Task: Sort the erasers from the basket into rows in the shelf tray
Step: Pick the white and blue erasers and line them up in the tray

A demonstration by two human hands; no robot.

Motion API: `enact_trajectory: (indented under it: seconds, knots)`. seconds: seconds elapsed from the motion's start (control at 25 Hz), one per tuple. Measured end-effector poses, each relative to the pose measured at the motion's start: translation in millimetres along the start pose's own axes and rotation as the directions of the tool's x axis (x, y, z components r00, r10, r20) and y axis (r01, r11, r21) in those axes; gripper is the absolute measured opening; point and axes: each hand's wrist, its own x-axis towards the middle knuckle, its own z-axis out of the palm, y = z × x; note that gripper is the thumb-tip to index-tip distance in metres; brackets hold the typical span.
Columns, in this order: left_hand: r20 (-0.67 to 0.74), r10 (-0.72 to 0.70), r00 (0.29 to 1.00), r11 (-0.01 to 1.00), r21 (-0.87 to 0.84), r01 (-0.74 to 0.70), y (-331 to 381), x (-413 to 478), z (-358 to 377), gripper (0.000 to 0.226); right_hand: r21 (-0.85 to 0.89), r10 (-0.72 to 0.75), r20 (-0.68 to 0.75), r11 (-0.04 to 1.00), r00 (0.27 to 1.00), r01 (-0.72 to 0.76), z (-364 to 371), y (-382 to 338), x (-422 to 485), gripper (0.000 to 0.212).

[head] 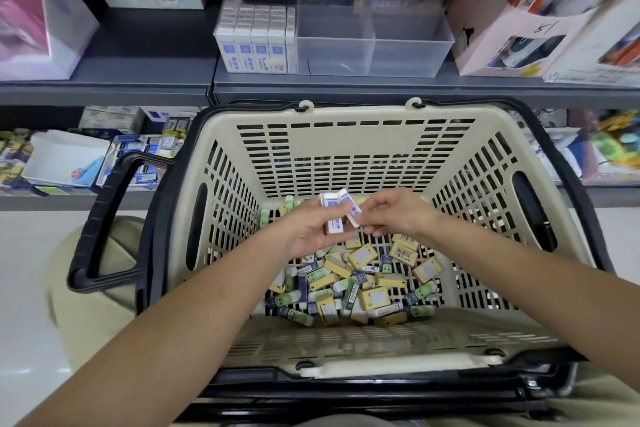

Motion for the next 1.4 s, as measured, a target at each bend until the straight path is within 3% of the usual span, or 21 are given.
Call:
enact_trajectory:
  seconds: [0.08,0.12,0.16,0.24,0.28,0.36,0.48,0.6,0.68,0.76,0.84,0.92,0.96,1.08,1.24,1.4]
  knots:
    - [-0.049,0.037,0.998,0.999,-0.006,-0.038,5.7,0.4,-3.5,0.033,-0.097,-0.04,0.076,0.994,0.996,0.047,10.9,1.3,-0.5,0.011]
    - [-0.088,0.056,0.995,0.998,0.023,-0.054,8.5,1.3,-7.0,0.03,-0.279,-0.048,0.138,0.957,0.989,0.085,13.9,7.2,-1.7,0.015]
    - [-0.134,0.07,0.989,0.996,0.064,-0.062,10.7,2.2,-10.6,0.028,-0.532,-0.033,0.209,0.835,0.977,0.142,16.6,17.8,-2.4,0.027]
    - [-0.212,0.076,0.974,0.99,0.133,-0.048,12.3,3.5,-15.9,0.026,-0.865,0.081,0.347,0.413,0.935,0.285,21.1,45.7,-3.2,0.061]
    - [-0.229,0.07,0.971,0.988,0.15,-0.036,12.2,3.7,-16.5,0.026,-0.904,0.12,0.378,0.263,0.918,0.337,22.5,55.9,-4.1,0.072]
    - [-0.221,0.063,0.973,0.984,0.175,-0.024,11.0,4.8,-15.6,0.025,-0.906,0.104,0.42,0.106,0.902,0.41,23.2,67.0,-3.6,0.078]
    - [-0.202,0.072,0.977,0.978,0.207,-0.029,11.3,7.0,-13.8,0.025,-0.893,-0.062,0.449,0.015,0.891,0.451,16.7,68.7,-0.4,0.055]
    - [-0.198,0.063,0.978,0.981,0.191,-0.025,12.3,9.3,-14.8,0.025,-0.954,-0.19,0.256,0.106,0.948,0.279,-7.4,57.4,2.5,0.038]
    - [-0.178,0.031,0.984,0.983,0.182,0.002,11.1,9.1,-13.3,0.022,-0.955,-0.131,0.25,0.128,0.959,0.267,-20.7,52.7,-3.0,0.026]
    - [-0.14,-0.005,0.99,0.979,0.2,0.033,8.1,9.3,-10.5,0.021,-0.924,0.047,0.376,0.098,0.926,0.37,-20.5,56.9,-13.5,0.018]
    - [-0.108,-0.028,0.994,0.969,0.24,0.053,4.8,8.5,-7.6,0.021,-0.893,0.209,0.426,-0.057,0.88,0.446,-9.4,69.2,-23.3,0.022]
    - [-0.098,-0.028,0.995,0.964,0.261,0.053,4.0,7.8,-7.3,0.022,-0.857,0.212,0.412,-0.24,0.886,0.456,-4.6,76.9,-22.3,0.022]
    - [-0.094,-0.025,0.995,0.961,0.271,0.05,4.8,6.9,-8.6,0.022,-0.86,0.199,0.402,-0.253,0.894,0.443,-3.9,78.7,-20.0,0.021]
    - [-0.089,-0.021,0.996,0.951,0.306,0.047,6.9,6.9,-15.1,0.025,-0.923,0.228,0.331,-0.123,0.915,0.365,-3.2,82.3,-15.4,0.017]
    - [-0.088,-0.027,0.996,0.927,0.371,0.058,3.0,8.9,-17.4,0.022,-0.934,0.255,0.337,-0.028,0.906,0.356,-0.1,84.5,-17.2,0.017]
    - [-0.05,-0.074,0.996,0.869,0.487,0.089,1.7,8.4,-18.7,0.025,-0.817,0.095,0.374,0.505,0.923,0.279,-4.5,46.3,-12.8,0.012]
